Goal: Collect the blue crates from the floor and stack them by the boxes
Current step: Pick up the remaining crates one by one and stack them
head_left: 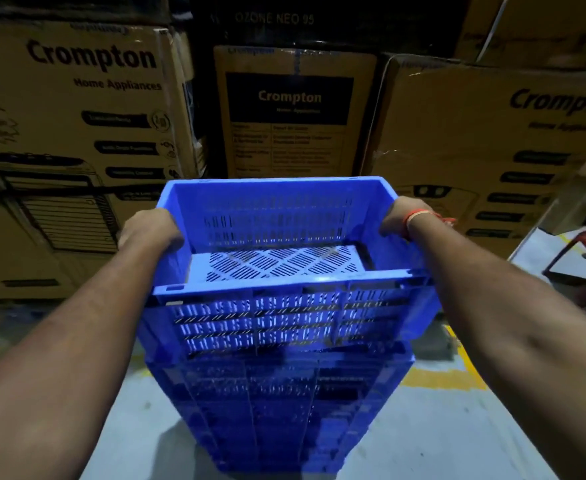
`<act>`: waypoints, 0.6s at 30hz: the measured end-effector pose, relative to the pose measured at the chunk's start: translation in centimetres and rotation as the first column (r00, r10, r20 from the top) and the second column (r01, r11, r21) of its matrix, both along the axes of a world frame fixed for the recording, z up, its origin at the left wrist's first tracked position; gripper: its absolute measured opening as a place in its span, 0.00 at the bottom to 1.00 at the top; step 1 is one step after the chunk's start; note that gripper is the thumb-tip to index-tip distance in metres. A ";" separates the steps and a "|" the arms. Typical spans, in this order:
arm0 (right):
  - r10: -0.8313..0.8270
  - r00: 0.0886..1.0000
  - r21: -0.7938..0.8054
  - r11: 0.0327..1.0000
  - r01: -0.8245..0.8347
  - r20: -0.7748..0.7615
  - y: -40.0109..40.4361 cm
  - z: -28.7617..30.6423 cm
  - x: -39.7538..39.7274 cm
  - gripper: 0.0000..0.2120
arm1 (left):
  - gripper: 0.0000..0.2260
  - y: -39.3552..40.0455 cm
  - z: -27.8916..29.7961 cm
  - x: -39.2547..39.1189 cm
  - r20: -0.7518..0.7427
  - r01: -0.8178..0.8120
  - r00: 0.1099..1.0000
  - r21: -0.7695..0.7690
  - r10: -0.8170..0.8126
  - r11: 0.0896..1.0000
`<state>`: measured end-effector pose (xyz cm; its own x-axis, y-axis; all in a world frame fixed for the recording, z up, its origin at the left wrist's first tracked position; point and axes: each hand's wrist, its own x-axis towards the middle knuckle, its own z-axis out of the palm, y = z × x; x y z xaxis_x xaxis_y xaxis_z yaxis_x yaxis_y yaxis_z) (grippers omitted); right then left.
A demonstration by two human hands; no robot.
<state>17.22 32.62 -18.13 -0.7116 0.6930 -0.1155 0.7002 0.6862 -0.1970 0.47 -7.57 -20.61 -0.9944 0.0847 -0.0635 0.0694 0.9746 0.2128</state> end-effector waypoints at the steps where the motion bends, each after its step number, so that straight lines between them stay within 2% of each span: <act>1: 0.000 1.000 0.005 1.000 0.000 0.006 0.0 0.0 0.0 0.19 | 0.14 -0.1 0.0 0.0 -0.004 -0.003 1.000 0.007 0.003 1.000; 10: -0.032 0.999 0.038 0.999 0.032 -0.014 -0.5 -1.3 0.0 0.19 | 0.15 -0.5 0.5 1.0 -0.084 0.000 0.996 0.051 0.005 0.999; 18: -0.037 0.999 0.032 0.999 0.037 -0.004 -1.2 -1.3 1.1 0.16 | 0.14 -0.6 0.5 0.9 -0.061 0.011 0.998 0.052 -0.008 0.999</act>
